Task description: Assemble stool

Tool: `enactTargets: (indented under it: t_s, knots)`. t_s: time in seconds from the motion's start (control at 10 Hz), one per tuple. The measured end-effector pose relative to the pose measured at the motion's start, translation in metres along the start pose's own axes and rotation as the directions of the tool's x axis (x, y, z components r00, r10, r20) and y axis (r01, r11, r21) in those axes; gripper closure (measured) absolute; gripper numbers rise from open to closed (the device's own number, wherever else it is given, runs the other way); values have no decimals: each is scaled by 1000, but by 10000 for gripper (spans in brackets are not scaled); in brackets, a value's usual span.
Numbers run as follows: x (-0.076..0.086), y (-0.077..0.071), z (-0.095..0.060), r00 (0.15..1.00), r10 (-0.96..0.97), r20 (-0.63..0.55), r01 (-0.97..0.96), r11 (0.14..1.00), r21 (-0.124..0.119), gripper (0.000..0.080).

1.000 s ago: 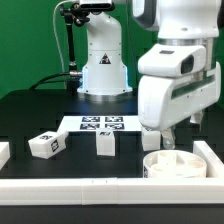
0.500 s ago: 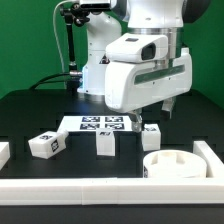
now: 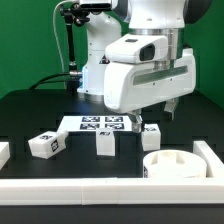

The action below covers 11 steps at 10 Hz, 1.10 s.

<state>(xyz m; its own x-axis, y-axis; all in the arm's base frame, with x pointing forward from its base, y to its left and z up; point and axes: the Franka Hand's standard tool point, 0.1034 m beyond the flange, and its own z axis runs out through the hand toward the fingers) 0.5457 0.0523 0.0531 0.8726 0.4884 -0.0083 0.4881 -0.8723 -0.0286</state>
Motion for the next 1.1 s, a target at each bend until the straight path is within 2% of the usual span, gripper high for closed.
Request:
enactTargets:
  t_s: [0.4,0.6,1.1]
  knots:
    - [-28,-16,21,939,344,28,-344,939,23,150]
    - [-25,-19,20,885,465,28,-465,884,33,150]
    - [-35,-22,24,865,490,111,-496,868,33,150]
